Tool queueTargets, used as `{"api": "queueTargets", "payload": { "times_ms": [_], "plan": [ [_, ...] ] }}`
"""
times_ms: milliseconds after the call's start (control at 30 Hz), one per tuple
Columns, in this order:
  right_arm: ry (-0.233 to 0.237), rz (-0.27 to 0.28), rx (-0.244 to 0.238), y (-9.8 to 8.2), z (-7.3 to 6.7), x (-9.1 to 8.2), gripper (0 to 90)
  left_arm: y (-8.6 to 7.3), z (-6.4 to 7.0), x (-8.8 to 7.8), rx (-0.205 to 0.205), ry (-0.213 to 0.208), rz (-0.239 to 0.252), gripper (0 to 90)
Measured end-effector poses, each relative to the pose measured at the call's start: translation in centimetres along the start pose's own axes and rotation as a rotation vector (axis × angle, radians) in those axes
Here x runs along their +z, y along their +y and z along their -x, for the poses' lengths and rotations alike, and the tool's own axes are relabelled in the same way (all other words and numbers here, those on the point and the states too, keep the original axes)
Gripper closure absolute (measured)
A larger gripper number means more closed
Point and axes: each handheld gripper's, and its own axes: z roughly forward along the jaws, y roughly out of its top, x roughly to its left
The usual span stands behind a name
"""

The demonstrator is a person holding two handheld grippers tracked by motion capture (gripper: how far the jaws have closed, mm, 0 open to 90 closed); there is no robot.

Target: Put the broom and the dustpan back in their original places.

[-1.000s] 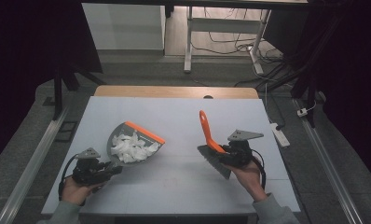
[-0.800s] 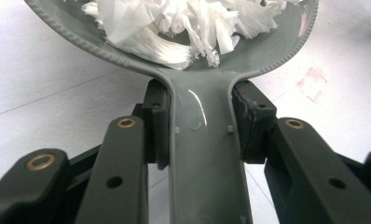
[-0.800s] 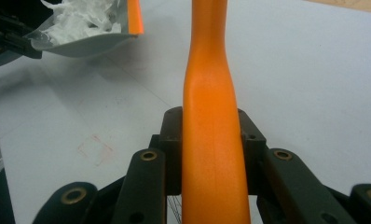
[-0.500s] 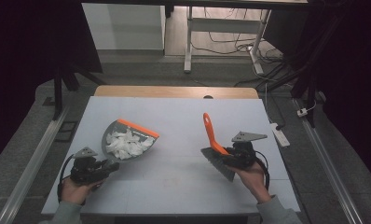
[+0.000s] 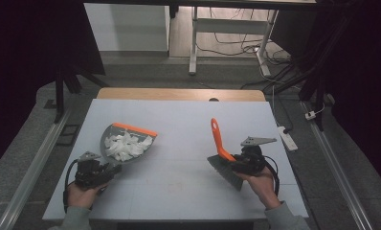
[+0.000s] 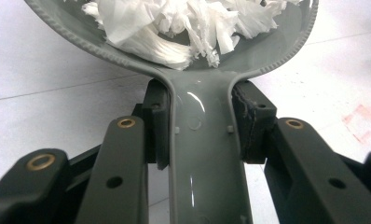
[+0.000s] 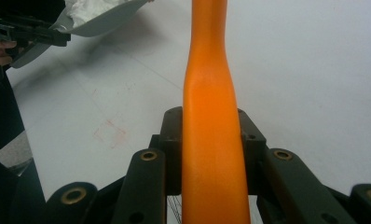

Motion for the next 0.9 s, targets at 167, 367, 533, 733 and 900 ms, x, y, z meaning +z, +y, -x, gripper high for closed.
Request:
{"api": "queueTargets", "payload": {
  "times_ms": [167,367,533,733,900],
  "plan": [
    [0.016,-0.026,0.031,-0.3,0.5,0.2,70.5,-0.1,0.2,0.7,-0.038,0.020,0.006,61.2],
    [0.013,-0.062,0.071,-0.6,1.2,0.3,70.5,0.1,0.6,1.6,-0.058,0.046,-0.004,61.1],
    [0.009,-0.082,0.091,-0.9,1.8,0.6,70.5,0.3,0.9,2.4,-0.094,0.074,-0.007,61.2],
    [0.000,-0.105,0.120,-1.3,2.6,0.9,70.5,0.4,0.8,3.0,-0.108,0.093,-0.021,61.1],
    [-0.013,-0.135,0.141,-1.8,3.3,1.3,70.5,0.4,0.7,3.6,-0.130,0.110,-0.036,61.1]
  ]
}}
